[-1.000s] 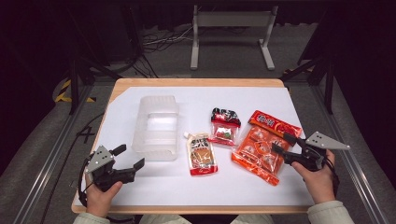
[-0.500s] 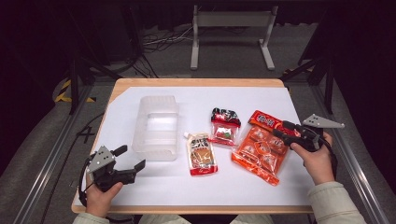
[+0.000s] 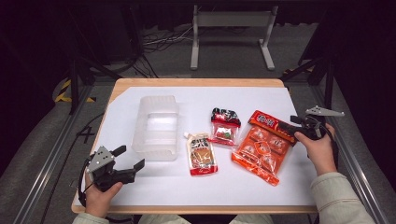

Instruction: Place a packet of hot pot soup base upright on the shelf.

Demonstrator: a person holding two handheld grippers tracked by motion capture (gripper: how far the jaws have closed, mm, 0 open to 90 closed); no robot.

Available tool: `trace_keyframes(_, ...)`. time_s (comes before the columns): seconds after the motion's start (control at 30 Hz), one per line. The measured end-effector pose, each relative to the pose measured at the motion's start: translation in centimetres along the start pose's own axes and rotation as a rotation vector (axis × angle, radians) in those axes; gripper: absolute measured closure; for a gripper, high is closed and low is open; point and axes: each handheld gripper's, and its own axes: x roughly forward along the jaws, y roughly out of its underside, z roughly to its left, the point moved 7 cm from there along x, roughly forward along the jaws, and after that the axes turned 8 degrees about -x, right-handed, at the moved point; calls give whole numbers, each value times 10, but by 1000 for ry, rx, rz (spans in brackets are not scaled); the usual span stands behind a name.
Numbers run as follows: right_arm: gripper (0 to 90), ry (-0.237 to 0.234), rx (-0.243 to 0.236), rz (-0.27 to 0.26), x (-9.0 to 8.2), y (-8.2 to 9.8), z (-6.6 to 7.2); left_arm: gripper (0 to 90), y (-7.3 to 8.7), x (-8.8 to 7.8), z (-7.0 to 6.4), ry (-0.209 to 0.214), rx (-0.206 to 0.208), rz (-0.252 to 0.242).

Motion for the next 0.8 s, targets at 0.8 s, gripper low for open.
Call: trace_keyframes(0.8, 286, 57, 161, 97, 2, 35, -38, 152, 3, 1, -4, 4, 27, 28)
